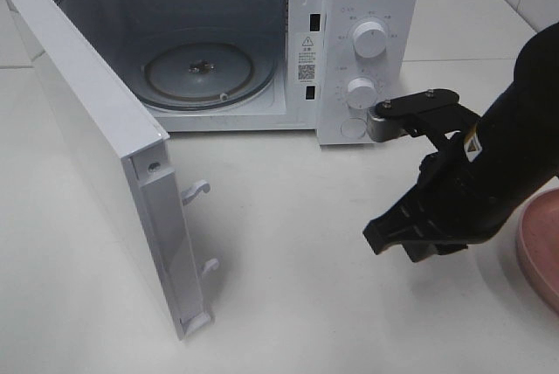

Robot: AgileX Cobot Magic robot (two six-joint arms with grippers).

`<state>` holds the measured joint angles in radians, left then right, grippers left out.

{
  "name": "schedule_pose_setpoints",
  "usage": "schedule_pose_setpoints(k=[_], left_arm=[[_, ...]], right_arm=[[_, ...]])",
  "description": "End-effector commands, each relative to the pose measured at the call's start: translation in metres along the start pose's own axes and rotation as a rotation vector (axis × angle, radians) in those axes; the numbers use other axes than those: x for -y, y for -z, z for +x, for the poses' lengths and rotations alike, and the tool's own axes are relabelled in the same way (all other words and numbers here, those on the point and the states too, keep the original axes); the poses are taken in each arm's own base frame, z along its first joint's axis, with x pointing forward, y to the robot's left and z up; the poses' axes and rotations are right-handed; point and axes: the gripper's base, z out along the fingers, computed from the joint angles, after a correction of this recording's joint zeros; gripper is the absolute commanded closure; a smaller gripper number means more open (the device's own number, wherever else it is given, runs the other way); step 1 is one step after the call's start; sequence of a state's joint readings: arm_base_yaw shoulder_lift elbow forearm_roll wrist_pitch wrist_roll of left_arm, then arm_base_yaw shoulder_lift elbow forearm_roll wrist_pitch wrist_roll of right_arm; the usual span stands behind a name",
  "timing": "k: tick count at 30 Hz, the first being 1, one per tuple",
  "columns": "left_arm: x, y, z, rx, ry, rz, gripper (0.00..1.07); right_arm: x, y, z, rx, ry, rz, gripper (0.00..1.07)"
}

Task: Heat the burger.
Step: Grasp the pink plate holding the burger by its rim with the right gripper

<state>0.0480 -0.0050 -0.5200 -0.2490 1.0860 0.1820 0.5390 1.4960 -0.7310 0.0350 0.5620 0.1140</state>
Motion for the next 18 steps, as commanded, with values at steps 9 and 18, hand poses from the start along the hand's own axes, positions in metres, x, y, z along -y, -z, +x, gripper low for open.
schedule_pose_setpoints(k=[9,18], left_arm=[[0.001,0.003,0.001,0.035,0.002,0.004,0.09],[0.001,0.003,0.001,0.035,0.002,0.004,0.09]], right_arm=[[0.006,0.034,0.017,-0.023,0.067,0.039,0.81],[0.016,0.047,0.025,-0.051,0.093,0.093,0.11]])
